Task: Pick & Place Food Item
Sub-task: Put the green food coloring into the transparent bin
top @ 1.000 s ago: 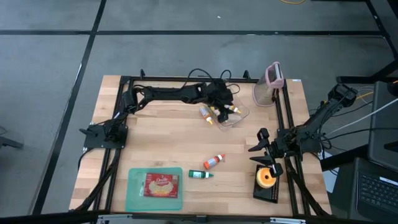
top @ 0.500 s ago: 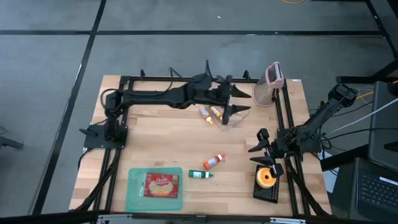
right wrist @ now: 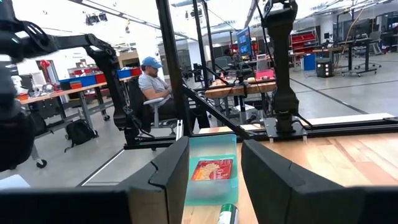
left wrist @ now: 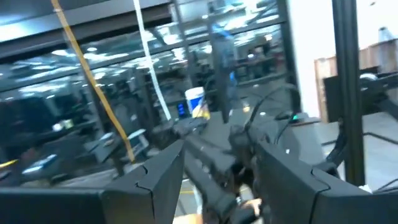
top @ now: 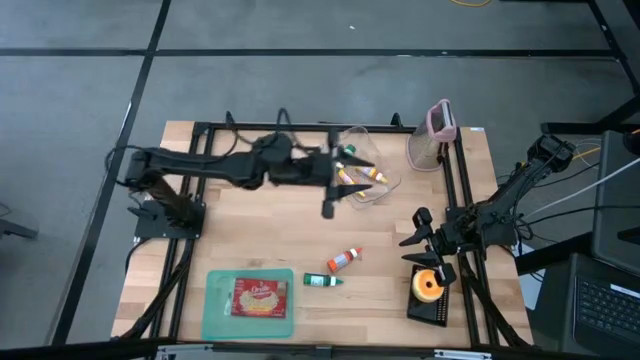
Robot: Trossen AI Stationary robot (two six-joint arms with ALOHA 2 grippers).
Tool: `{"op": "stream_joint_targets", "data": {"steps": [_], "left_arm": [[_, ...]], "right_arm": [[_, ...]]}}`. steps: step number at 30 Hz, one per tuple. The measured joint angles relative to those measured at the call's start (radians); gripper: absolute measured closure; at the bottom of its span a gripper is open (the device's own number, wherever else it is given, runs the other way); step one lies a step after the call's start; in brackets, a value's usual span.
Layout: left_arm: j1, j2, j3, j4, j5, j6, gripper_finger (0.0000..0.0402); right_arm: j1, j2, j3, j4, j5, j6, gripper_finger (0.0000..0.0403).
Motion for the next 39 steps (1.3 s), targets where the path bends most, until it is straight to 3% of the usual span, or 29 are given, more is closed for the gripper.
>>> {"op": "stream_joint_targets", "data": {"steps": [4,10,13,16,22,25,29,34,39], "left_arm": [[-0.041,-0.137,-0.277,0.151,-0.095,-0.013,0.0217],[-0.100,-0.293,-0.752,0.600,-0.205,-0.079,0.0225],[-0.125,-0.329,-0.911,0.720,-0.261,-0.125,0.0224],[-0.149,-0.341,-0.998,0.717,-0.339,-0.171,0.0224],[-0.176,-0.315,-1.034,0.571,-0.436,-0.241,0.0224],[-0.182,-0.289,-1.033,0.544,-0.451,-0.259,0.0224],[-0.162,-0.261,-1.030,0.368,-0.453,-0.360,0.0224],[-0.155,-0.200,-0.972,0.189,-0.412,-0.399,0.0223],[-0.142,-0.112,-0.801,-0.111,-0.305,-0.332,0.0223]], "right_arm": [[0.000,0.000,0.000,-0.006,0.000,0.000,0.0257],[0.000,0.000,0.000,-0.010,0.001,0.001,0.0257],[0.000,0.000,0.000,-0.009,0.001,0.002,0.0257],[0.000,0.000,0.000,-0.007,0.002,0.017,0.0257],[0.000,0.000,0.000,-0.007,0.005,0.020,0.0256],[0.000,0.000,0.000,-0.007,0.013,0.017,0.0256],[-0.001,0.000,0.000,-0.007,0.031,0.016,0.0256],[-0.001,0.000,0.000,-0.007,0.031,0.011,0.0256],[-0.006,0.000,0.000,-0.009,0.039,0.004,0.0256]]}}
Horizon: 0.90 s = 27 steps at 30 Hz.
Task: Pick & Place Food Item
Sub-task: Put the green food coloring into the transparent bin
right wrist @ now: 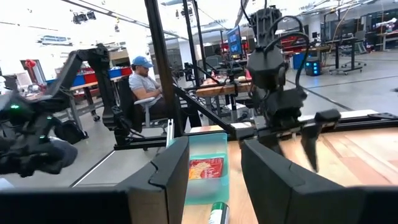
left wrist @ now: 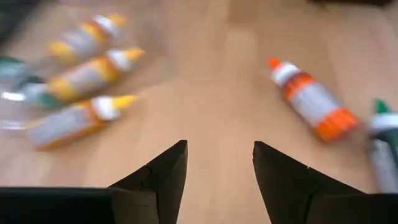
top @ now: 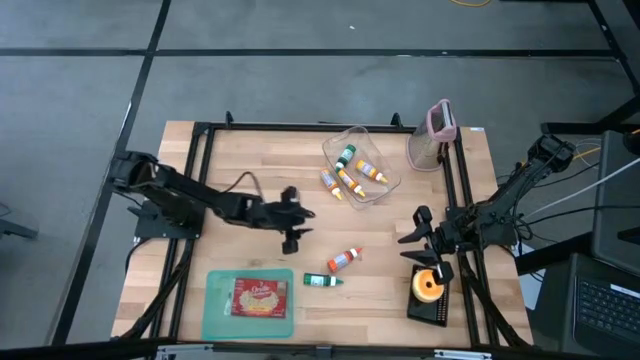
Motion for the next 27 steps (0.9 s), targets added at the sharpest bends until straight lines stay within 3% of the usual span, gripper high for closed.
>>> {"op": "stream_joint_targets", "data": {"steps": [8,14,27], "left_arm": [[-0.051,0.172,0.278,-0.265,0.204,-0.014,0.0223],[-0.095,0.280,0.465,-0.481,0.229,-0.076,0.0223],[-0.148,0.464,0.633,-0.546,0.344,-0.182,0.0223]], "right_arm": [[-0.006,0.000,0.000,-0.001,0.000,0.001,0.0256],[-0.006,0.000,0.000,-0.005,0.000,-0.001,0.0256],[-0.006,0.000,0.000,-0.005,0.000,0.017,0.0256]]}}
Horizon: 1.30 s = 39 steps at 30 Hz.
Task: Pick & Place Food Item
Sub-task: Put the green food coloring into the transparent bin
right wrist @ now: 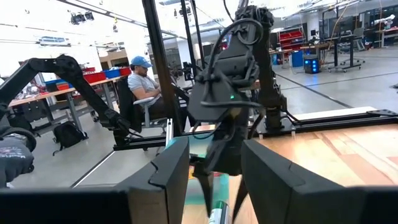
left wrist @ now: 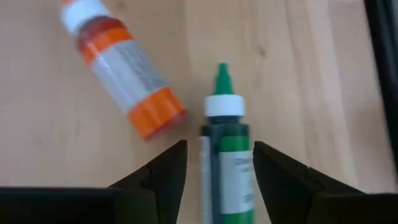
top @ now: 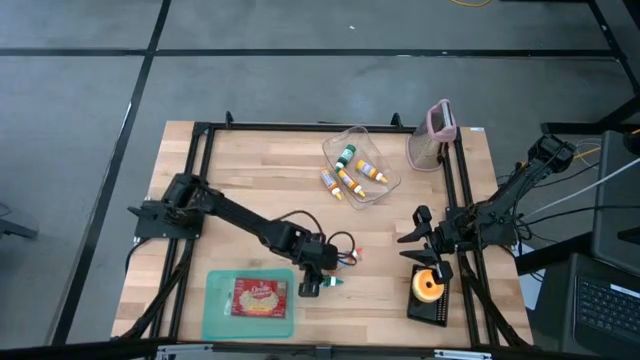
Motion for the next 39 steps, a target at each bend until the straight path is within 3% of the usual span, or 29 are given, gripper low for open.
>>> {"op": "stream_joint_targets", "data": {"steps": [15,31,39], "left_arm": [[-0.037,0.023,0.021,-0.001,-0.022,-0.087,0.0223],[-0.034,0.145,0.025,0.034,-0.017,-0.143,0.0225],[-0.037,0.129,0.019,0.114,-0.043,-0.150,0.0275]], "right_arm": [[0.000,0.000,0.000,0.000,0.000,-0.001,0.0256],[0.000,0.000,0.000,0.000,-0.004,0.000,0.0257],[0.000,0.000,0.000,0.000,-0.009,0.000,0.0257]]}}
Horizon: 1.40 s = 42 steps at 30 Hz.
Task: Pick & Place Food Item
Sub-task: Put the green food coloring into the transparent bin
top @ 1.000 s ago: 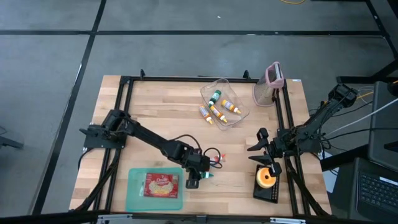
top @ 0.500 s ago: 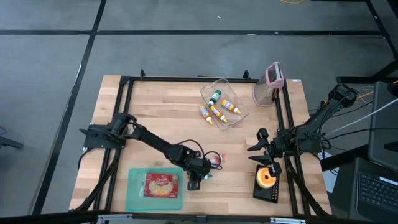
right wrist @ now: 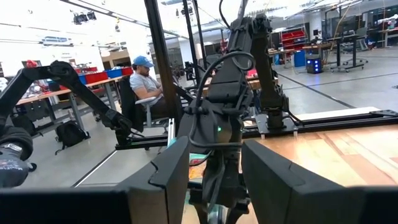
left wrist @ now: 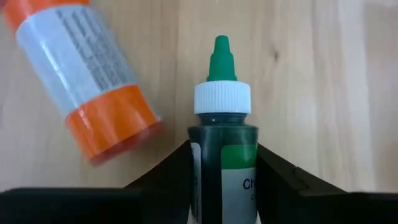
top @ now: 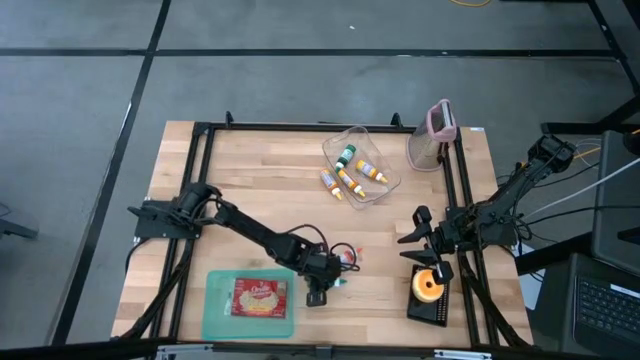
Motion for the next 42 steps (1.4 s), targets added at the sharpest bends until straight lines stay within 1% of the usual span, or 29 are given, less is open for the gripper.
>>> {"op": "stream_joint_targets", "data": {"steps": [3,8,11,14,16,19,20,22,24,26,30,34,36,38,42], "left_arm": [[0.000,-0.020,-0.002,0.024,0.023,0.000,0.0287],[-0.003,-0.089,-0.001,0.058,0.040,0.004,0.0284],[-0.005,-0.136,-0.002,0.075,0.032,0.031,0.0286],[-0.006,-0.190,-0.002,0.116,-0.040,0.101,0.0288],[-0.005,-0.217,-0.002,0.159,-0.118,0.169,0.0287],[0.004,-0.248,-0.002,0.274,-0.237,0.304,0.0284],[0.011,-0.253,-0.002,0.333,-0.262,0.348,0.0284],[0.040,-0.258,-0.016,0.461,-0.270,0.408,0.0286],[0.086,-0.258,-0.046,0.583,-0.238,0.429,0.0288],[0.143,-0.258,-0.082,0.668,-0.204,0.430,0.0289],[0.268,-0.258,-0.175,0.822,-0.185,0.417,0.0287],[0.404,-0.257,-0.249,0.957,-0.084,0.347,0.0290],[0.467,-0.257,-0.275,0.995,-0.029,0.321,0.0290],[0.528,-0.256,-0.284,0.985,0.014,0.305,0.0289],[0.638,-0.241,-0.282,0.976,0.164,0.250,0.0290]], "right_arm": [[0.000,0.000,0.000,0.000,0.000,0.000,0.0257],[0.000,0.000,0.000,-0.001,-0.003,-0.001,0.0257],[0.000,0.000,0.000,-0.002,-0.003,-0.001,0.0257],[0.000,0.000,0.000,-0.002,-0.003,-0.001,0.0257],[0.000,0.000,0.000,-0.001,-0.003,-0.001,0.0257],[0.000,0.000,0.000,0.000,-0.003,0.000,0.0257],[0.000,0.000,0.000,0.000,-0.003,0.000,0.0257],[0.000,0.000,0.000,0.000,-0.003,0.000,0.0257],[0.000,0.000,0.000,0.001,-0.003,0.000,0.0257],[0.000,0.000,0.000,0.003,-0.003,0.000,0.0257],[0.001,0.000,0.000,0.003,-0.004,0.003,0.0257],[0.001,0.000,0.000,0.001,-0.026,0.003,0.0257],[0.001,0.000,0.000,0.001,-0.026,0.001,0.0256],[0.001,0.000,0.000,0.001,-0.026,-0.003,0.0256],[0.001,0.000,0.000,0.001,-0.026,-0.012,0.0256]]}}
